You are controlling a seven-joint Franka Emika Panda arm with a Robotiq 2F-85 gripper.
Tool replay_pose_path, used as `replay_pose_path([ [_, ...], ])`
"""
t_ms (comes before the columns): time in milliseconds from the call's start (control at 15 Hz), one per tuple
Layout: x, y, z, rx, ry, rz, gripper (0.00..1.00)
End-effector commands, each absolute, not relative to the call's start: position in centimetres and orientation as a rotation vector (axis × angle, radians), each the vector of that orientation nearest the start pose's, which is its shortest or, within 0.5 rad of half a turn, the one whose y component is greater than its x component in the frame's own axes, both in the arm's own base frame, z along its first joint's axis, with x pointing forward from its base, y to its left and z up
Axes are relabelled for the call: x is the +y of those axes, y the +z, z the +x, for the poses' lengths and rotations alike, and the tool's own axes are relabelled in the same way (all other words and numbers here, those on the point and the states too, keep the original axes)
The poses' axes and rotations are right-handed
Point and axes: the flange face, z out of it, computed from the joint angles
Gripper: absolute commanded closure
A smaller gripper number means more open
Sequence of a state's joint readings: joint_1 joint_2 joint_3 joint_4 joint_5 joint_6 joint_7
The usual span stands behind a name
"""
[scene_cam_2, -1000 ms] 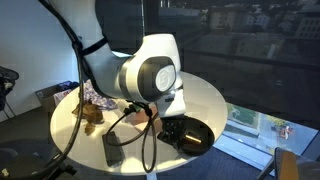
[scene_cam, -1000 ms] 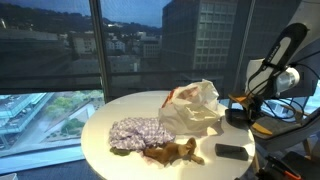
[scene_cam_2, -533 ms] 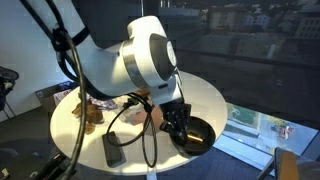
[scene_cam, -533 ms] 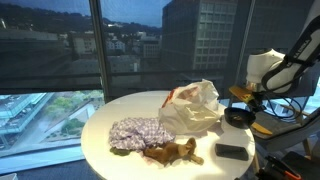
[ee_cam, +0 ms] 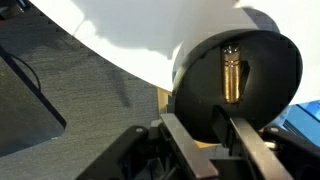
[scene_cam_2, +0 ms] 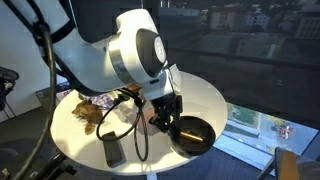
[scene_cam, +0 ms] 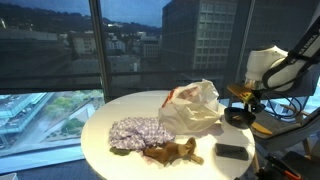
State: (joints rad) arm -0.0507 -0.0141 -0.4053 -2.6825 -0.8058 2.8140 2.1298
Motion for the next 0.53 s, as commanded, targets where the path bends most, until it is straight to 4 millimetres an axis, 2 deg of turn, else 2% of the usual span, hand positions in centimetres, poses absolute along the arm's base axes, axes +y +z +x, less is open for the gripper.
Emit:
replay_pose_path([
  [0,-15.2,24.5,38.9,2.548,-0.507,-1.944,0.30],
  [67,-15.5,24.7,39.2,2.555,-0.543,-1.935,0.30],
  [133,-16.6,25.2,39.8,2.588,-0.605,-1.889,0.24],
  [333,-19.1,26.5,40.4,2.640,-0.707,-1.826,0.01],
  [467,-20.9,27.1,41.2,2.643,-0.749,-1.825,0.00],
])
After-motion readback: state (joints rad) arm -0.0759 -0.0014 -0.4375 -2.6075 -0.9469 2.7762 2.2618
